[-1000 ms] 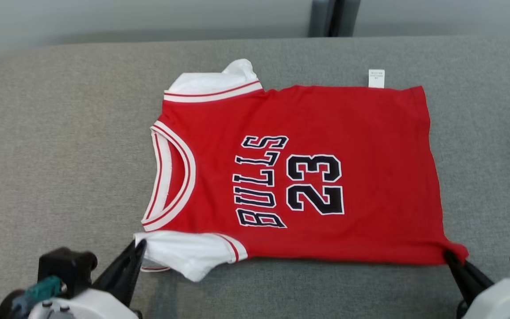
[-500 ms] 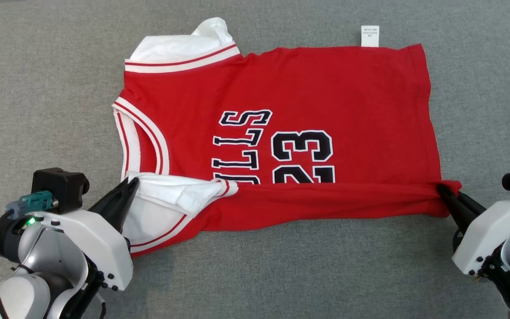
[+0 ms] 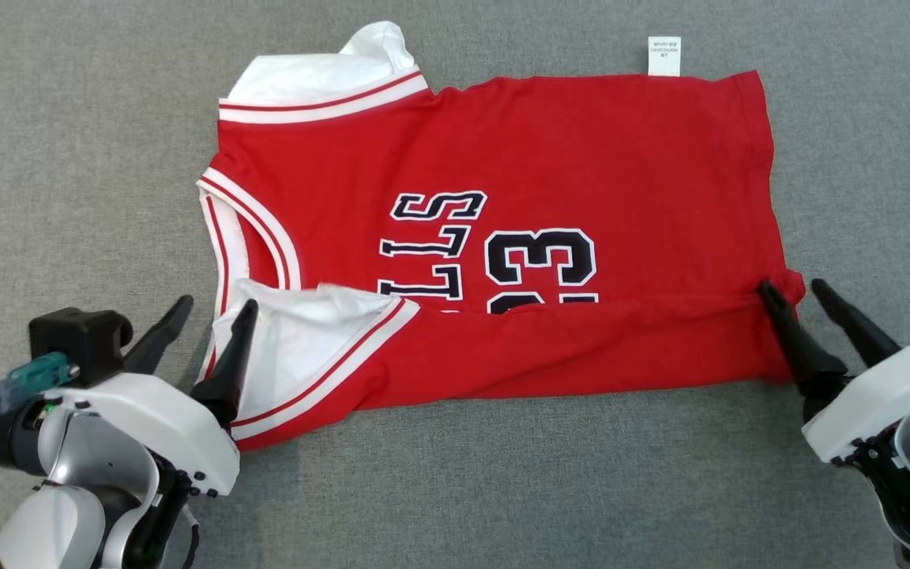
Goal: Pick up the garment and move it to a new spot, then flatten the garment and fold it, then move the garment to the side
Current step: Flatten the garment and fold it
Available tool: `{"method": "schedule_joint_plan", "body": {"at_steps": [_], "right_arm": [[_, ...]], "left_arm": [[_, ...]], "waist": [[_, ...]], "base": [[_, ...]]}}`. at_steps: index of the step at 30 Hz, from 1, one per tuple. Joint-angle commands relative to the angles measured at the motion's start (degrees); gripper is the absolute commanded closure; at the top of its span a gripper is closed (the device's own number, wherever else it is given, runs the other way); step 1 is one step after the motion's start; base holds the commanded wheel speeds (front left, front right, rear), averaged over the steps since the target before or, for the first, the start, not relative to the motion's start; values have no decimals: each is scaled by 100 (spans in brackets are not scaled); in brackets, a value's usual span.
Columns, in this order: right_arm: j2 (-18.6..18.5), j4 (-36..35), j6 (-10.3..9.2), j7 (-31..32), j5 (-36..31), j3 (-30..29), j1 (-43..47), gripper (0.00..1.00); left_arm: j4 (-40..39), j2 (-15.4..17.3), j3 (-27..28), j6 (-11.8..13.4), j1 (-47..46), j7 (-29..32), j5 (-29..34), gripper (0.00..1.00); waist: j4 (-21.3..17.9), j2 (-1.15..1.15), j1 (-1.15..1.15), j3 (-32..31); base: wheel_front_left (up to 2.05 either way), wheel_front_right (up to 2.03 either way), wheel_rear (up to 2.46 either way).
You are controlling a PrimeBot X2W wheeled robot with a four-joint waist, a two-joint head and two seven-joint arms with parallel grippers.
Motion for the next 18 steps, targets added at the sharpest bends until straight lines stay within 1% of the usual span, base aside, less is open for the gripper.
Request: {"method": "schedule_joint_plan", "body": {"at_steps": [1, 5, 8, 13, 16, 18], "right_arm": [[-21, -29, -2, -175, 16, -42, 30, 0], [-1, -237, -2, -974, -123, -157, 78, 0], [93, -403, -2, -1614, -369, -219, 84, 0], [213, -490, -2, -2445, -924, -174, 155, 0], [280, -357, -2, -2689, -1197, -179, 271, 0], [335, -242, -2, -2812, -1312, -164, 343, 0]], "left_arm": [[-19, -33, 67, 63, 64, -150, 54, 0], [-114, -379, 349, 252, 136, -976, 128, 0], [-158, -597, 525, 309, 162, -1580, 178, 0], [12, -764, 650, 254, 189, -2449, 389, 0], [222, -803, 587, 189, 304, -2843, 546, 0], [398, -816, 531, 187, 373, -2985, 651, 0]], "waist": [[17, 0, 0, -37], [47, 0, 0, -139], [56, 0, 0, -223], [58, 0, 0, -418], [48, 0, 0, -580], [49, 0, 0, -710]], "base": [[0, 0, 0], [0, 0, 0], [0, 0, 0], [0, 0, 0], [0, 0, 0], [0, 0, 0]]}}
